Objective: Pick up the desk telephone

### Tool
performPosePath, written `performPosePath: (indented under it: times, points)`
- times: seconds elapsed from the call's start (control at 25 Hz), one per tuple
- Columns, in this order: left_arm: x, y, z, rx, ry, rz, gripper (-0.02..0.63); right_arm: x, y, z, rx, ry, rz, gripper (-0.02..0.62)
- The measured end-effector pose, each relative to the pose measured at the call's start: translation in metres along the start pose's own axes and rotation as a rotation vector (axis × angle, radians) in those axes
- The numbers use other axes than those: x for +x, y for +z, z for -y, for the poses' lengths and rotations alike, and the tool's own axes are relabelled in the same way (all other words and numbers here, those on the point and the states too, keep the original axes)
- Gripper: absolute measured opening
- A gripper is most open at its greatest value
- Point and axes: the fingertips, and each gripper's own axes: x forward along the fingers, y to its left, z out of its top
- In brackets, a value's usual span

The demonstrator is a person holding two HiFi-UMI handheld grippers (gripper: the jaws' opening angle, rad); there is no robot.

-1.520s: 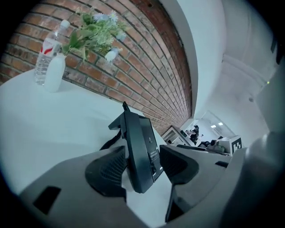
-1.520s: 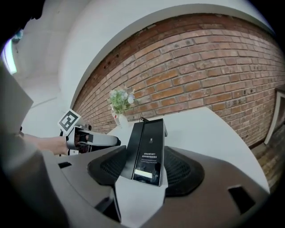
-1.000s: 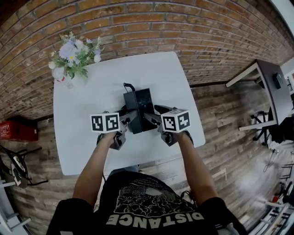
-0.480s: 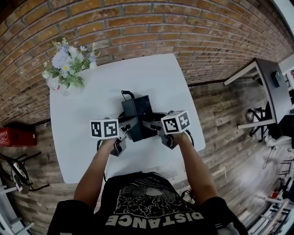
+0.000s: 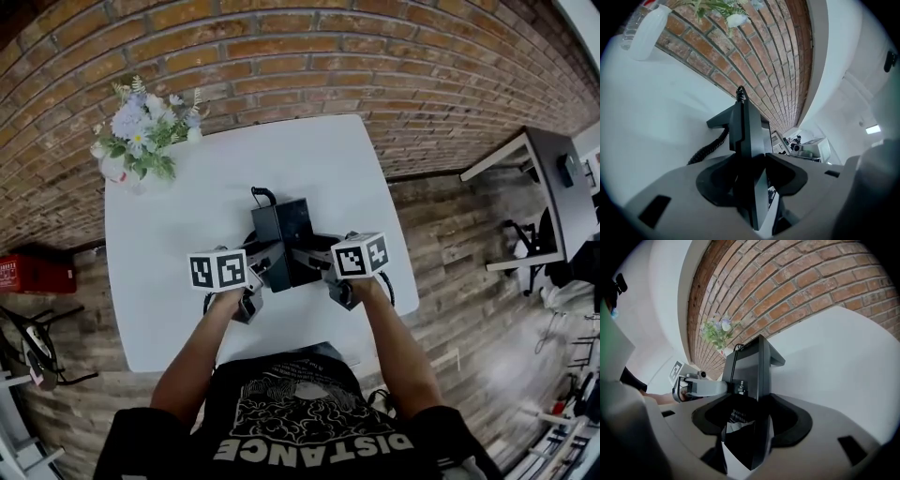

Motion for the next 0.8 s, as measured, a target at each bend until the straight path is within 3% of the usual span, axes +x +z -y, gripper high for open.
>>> performPosePath:
  times: [0.4,0.8]
  points:
    - [-0.007,-0.005,0.019,-0.003,0.045,0.117,0.187,-0.018,-0.002,-0.009,-0.052,0.011,0.022,0.239]
    - [-0.039,0.022,0.061,0.094,0.090,0.282,0.187,-0.042,0.030,-0.049,-0.188,0.071,0.101,0.239]
